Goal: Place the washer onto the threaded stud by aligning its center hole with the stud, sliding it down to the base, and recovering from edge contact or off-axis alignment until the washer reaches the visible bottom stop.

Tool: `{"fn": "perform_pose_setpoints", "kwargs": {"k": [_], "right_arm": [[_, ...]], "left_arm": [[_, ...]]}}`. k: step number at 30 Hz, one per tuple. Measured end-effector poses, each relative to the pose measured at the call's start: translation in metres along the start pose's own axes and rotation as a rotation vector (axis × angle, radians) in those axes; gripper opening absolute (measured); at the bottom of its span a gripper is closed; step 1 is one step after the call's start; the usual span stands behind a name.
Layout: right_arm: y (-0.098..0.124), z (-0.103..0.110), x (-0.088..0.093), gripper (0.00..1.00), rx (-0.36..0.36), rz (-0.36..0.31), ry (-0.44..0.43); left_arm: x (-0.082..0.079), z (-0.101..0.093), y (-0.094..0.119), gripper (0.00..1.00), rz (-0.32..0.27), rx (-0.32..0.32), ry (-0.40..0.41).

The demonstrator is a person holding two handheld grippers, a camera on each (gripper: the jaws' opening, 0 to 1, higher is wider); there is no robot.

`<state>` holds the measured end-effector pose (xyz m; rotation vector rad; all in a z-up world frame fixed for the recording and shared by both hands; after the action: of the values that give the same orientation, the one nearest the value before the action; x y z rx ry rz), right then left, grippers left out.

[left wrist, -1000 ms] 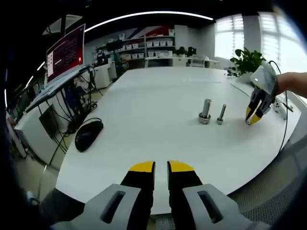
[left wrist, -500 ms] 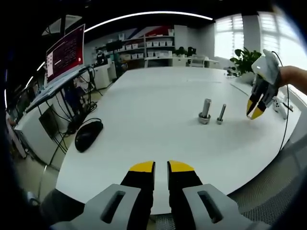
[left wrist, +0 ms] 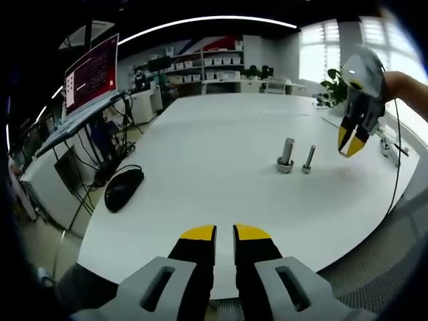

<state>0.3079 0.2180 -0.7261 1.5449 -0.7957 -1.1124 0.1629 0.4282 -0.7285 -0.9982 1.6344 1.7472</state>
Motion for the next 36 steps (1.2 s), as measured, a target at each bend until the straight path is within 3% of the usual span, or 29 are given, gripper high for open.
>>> {"fn": "perform_pose_setpoints", "kwargs": {"k": [22, 36], "right_arm": [[-0.008, -0.021, -0.042, 0.14, 0.001, -0.013, 0.017], [-0.011, -0.036, -0.044, 0.14, 0.055, 0.02, 0.048]], "left_arm": [[-0.001, 0.001, 0.0, 0.08, -0.006, -0.003, 0.005], [-0.001, 0.001, 0.001, 0.08, -0.01, -0.004, 0.008]]}}
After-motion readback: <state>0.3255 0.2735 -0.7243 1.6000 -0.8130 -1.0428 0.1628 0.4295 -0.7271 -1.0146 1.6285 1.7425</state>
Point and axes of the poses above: the point that each gripper's makers call its tool centre point, and the gripper's own axes: y roughly backward along the fingers, z roughly to its left, x roughly out of its underside, the point moved 1 cm from there along y, roughly backward along the fingers, and after that the axes turned 3 degrees about y, right-handed, at the moved point
